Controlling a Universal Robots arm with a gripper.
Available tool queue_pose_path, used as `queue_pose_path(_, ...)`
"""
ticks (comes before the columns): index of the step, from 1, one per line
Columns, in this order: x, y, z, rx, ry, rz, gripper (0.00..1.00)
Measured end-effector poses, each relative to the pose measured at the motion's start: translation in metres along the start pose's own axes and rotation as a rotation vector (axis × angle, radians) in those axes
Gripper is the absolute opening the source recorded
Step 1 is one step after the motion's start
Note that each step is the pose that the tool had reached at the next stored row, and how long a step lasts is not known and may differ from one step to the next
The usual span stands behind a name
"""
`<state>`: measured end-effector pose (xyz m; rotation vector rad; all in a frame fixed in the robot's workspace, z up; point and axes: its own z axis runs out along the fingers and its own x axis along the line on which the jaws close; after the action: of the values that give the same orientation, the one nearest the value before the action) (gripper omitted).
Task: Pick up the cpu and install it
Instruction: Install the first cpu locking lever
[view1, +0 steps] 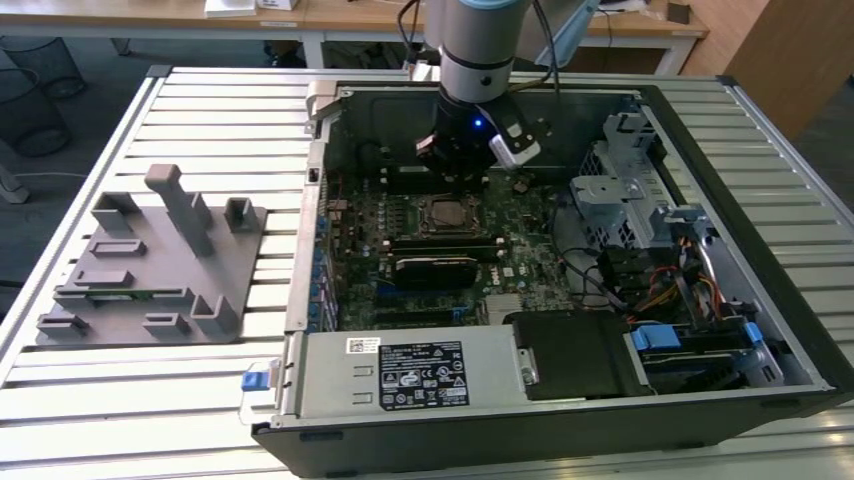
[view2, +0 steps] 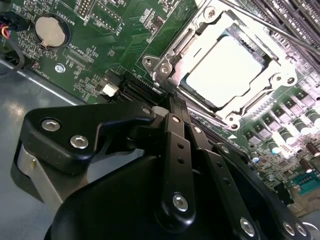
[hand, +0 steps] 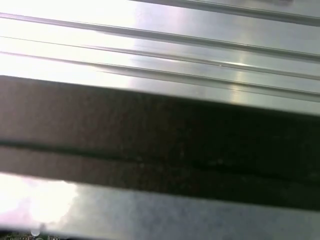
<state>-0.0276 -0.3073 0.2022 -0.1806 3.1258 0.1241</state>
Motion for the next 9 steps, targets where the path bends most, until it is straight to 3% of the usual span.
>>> queue_pose_path(4, -0.0002, -0.0001, 0.0011, 0.0280, 0.0042, 0.000, 0.11)
queue_pose_path(9, -0.0020, -0.0012, 0.0058, 0.0473, 0.0101, 0.000, 0.11)
